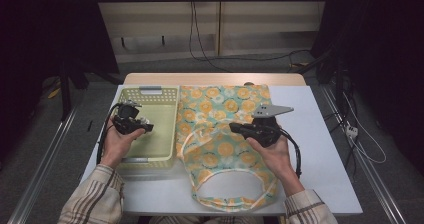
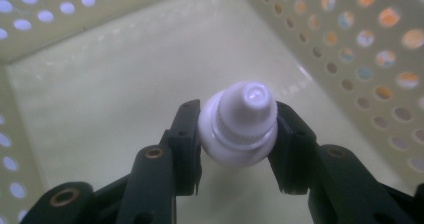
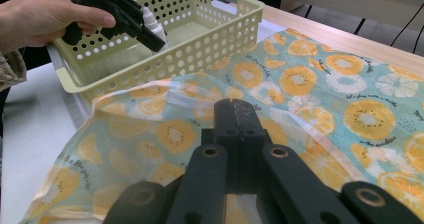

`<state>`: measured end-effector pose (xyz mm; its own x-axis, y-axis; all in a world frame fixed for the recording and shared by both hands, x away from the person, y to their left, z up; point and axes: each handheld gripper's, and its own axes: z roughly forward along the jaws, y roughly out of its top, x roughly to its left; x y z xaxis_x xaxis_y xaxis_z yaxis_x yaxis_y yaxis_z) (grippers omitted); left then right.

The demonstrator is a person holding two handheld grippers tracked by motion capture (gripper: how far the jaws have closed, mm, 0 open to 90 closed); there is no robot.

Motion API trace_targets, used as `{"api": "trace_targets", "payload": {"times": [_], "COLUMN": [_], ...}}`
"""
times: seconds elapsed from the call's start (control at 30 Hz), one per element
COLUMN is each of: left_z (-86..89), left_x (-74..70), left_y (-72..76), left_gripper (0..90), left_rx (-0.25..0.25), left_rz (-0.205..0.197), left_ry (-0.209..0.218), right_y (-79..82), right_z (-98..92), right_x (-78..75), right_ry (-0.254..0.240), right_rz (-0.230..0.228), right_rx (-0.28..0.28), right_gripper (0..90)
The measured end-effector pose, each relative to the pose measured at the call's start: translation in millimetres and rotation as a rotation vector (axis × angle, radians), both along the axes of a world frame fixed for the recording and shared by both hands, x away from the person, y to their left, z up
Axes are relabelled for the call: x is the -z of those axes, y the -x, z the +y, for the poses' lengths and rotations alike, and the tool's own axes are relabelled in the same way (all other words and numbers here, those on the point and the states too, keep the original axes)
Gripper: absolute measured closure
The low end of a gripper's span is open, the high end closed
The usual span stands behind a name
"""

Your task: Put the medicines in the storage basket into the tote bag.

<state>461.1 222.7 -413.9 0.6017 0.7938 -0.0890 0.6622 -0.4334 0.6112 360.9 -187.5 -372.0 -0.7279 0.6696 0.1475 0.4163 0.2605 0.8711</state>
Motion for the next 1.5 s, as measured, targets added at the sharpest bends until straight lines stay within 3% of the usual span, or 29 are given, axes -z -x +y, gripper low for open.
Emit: {"api": "trace_targets", "payload": {"times": [0.23, 0.5, 1.17, 1.5], "left_z": [-1.1, 1.5, -7.4, -17.8], "left_x": [-16.1, -35.0, -62.2, -66.5], "left_y": [7.0, 16.6, 53.2, 66.0], "left_gripper": [60.3, 60.3, 60.3, 60.3], "left_rx": [-0.007, -0.006, 0.092, 0.142], "left_rz": [-0.087, -0.158, -0.26, -0.272], "left_ry": [0.036, 0.13, 0.259, 0.3], "right_y": [-0.3, -0.2, -0.6, 0.4], "right_z": [0.3, 0.1, 1.2, -0.3], "right_x": [-0.1, -0.4, 0.4, -0.9], "right_ry": [-0.001, -0.006, -0.005, -0.007], "right_rz": [-0.006, -0.007, -0.006, -0.013], "right_rx": [0.002, 0.005, 0.007, 0.012], "right_gripper": [90.0, 90.0, 90.0, 90.0]}}
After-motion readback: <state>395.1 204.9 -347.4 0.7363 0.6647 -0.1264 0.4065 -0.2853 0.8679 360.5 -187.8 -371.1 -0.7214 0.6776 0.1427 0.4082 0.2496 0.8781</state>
